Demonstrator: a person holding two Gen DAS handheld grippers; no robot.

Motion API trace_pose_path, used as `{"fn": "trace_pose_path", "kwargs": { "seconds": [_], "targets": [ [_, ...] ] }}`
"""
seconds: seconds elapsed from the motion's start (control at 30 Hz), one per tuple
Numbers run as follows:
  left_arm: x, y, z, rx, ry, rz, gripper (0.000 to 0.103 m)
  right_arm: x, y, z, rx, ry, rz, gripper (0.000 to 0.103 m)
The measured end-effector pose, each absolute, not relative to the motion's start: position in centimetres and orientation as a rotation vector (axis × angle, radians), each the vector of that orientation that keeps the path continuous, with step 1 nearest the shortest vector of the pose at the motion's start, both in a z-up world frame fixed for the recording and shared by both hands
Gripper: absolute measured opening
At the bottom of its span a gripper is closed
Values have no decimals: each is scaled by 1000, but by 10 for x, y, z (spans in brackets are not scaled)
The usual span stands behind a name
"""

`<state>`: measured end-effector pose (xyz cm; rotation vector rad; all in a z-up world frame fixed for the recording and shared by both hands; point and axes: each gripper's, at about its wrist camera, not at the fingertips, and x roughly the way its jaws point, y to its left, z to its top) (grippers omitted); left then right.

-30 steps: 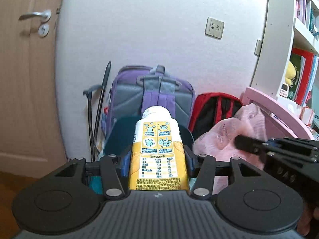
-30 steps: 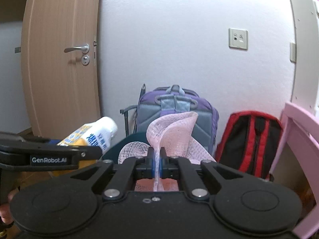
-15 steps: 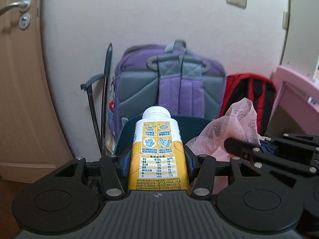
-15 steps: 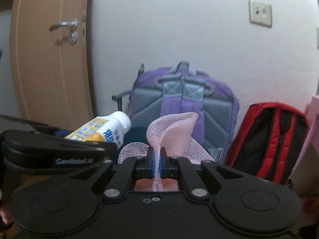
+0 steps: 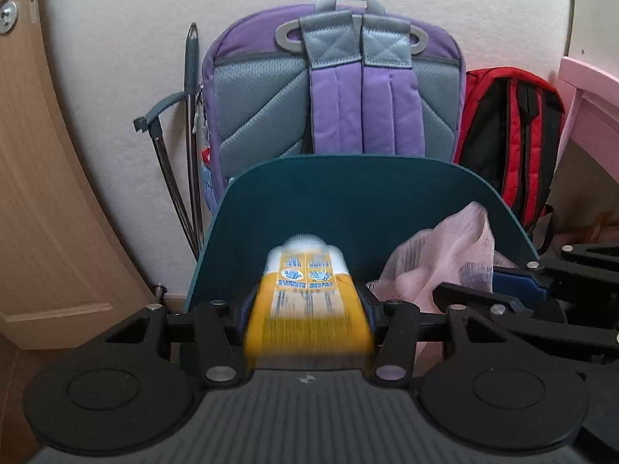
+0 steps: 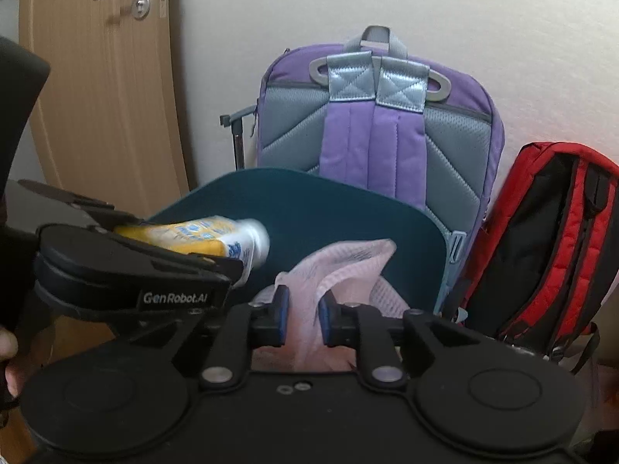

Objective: Collect trash
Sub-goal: 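Open left tool dropping bottle into basket while right tool releases pink bag, then withdraw both tools from the basket and lower toward the floor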

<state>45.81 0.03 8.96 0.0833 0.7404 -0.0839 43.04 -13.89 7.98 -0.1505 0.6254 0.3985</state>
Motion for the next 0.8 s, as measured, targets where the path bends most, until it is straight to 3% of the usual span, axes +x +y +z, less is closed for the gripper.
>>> {"fn": "trace_pose_path", "kwargs": {
  "seconds": [0.07,0.17,0.27,0.43,0.8],
  "targets": [
    [460,2,89,70,746,-75,51,428,-139,78,-162,630,401,28],
    [458,2,91,61,743,-75,54,424,-137,78,-193,642,402,31],
    [454,-1,96,67,729,-77,67,422,-135,79,-200,645,404,45],
    [442,-2,107,55,711,-79,68,411,-137,88,-202,625,394,51],
    [385,1,140,50,674,-77,68,364,-149,127,-168,601,372,52]
  ]
}}
